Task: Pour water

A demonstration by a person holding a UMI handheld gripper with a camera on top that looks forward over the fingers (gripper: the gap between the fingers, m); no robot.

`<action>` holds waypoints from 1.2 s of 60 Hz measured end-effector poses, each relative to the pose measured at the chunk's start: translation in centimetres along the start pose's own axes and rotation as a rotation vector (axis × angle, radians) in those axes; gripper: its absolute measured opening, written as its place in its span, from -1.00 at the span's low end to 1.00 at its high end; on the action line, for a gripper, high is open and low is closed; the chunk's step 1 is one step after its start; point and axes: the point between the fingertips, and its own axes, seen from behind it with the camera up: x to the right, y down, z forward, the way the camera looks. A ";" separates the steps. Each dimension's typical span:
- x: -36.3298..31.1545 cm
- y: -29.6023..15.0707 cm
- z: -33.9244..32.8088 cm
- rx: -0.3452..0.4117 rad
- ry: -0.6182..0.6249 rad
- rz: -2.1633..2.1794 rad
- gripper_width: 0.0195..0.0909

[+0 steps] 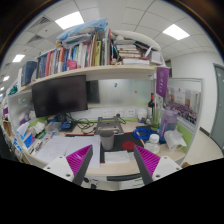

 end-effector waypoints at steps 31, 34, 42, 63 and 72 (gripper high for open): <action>15.5 6.4 9.9 0.068 0.156 -0.046 0.82; 16.0 7.1 11.3 0.071 0.144 -0.055 0.82; 16.5 8.7 14.4 0.077 0.101 -0.062 0.74; 17.1 9.1 17.6 0.115 0.063 -0.042 -0.05; 16.7 9.3 17.4 0.110 0.062 -0.041 -0.19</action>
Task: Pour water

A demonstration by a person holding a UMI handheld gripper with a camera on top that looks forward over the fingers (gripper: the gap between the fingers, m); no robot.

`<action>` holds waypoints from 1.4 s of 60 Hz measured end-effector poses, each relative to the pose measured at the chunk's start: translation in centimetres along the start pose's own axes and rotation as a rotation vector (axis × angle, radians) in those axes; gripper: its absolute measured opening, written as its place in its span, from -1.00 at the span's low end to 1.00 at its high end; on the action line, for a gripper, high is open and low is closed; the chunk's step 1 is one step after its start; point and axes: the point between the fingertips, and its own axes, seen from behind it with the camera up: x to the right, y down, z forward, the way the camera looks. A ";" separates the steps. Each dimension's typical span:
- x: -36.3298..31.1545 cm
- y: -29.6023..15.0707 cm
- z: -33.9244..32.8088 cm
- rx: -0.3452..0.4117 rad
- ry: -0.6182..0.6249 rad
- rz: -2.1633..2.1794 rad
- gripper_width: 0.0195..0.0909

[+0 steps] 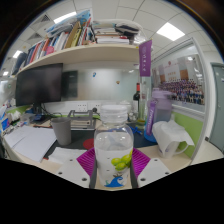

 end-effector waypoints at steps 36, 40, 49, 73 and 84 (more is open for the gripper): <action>-6.8 -8.1 3.9 -0.084 -0.089 -0.404 -0.46; -7.4 -8.9 5.3 -0.119 -0.080 -0.554 -0.47; -8.0 -12.0 8.7 -0.130 -0.027 -0.877 -0.46; -10.3 -11.5 14.7 -0.124 -0.042 -1.671 -0.46; -10.1 -10.7 16.0 -0.130 -0.041 -1.894 -0.46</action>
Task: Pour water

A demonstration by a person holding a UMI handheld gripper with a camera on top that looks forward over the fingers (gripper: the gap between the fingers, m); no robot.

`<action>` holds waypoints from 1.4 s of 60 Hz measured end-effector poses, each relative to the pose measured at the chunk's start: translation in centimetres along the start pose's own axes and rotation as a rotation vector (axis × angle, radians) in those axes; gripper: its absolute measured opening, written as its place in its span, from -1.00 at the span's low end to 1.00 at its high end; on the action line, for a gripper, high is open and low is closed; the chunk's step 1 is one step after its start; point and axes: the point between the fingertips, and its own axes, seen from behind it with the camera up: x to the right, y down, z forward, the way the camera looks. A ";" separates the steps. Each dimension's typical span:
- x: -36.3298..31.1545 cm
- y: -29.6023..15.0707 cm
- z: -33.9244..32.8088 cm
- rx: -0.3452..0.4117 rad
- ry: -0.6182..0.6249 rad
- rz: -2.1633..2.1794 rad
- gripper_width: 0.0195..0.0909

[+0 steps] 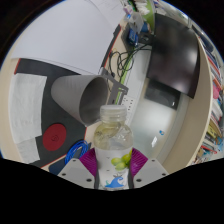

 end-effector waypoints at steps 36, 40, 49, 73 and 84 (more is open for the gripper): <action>2.5 0.1 -4.2 0.037 -0.099 0.973 -0.46; 3.0 0.6 -5.0 0.041 -0.100 1.230 -0.46; 2.9 1.6 -5.8 0.100 -0.105 1.670 -0.41; -5.1 1.8 0.0 0.123 -0.137 1.843 -0.42; -6.2 0.2 1.9 0.177 -0.142 1.847 -0.42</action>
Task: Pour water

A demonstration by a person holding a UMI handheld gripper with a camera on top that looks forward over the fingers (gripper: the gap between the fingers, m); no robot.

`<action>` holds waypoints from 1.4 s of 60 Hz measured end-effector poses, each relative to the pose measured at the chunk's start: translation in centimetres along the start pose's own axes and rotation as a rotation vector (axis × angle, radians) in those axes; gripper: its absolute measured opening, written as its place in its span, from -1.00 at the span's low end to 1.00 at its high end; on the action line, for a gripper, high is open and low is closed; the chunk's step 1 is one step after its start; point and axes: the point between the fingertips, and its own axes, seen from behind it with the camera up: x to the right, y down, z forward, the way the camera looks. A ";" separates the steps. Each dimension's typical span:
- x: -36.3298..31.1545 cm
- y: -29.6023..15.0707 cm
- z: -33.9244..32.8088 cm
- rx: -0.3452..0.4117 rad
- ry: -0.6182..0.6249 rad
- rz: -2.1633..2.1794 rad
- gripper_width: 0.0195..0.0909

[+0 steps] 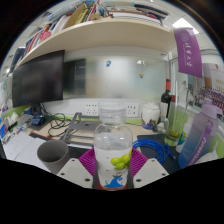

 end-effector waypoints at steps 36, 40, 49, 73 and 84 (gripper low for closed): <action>-0.1 3.7 -2.8 -0.079 0.035 -0.003 0.41; 0.1 4.3 -5.0 -0.102 0.067 -0.008 0.49; -1.1 4.2 -11.4 -0.157 0.114 0.012 0.61; -5.3 -4.7 -22.8 -0.069 0.160 0.022 0.72; -5.2 -6.5 -23.9 -0.030 0.188 0.028 0.72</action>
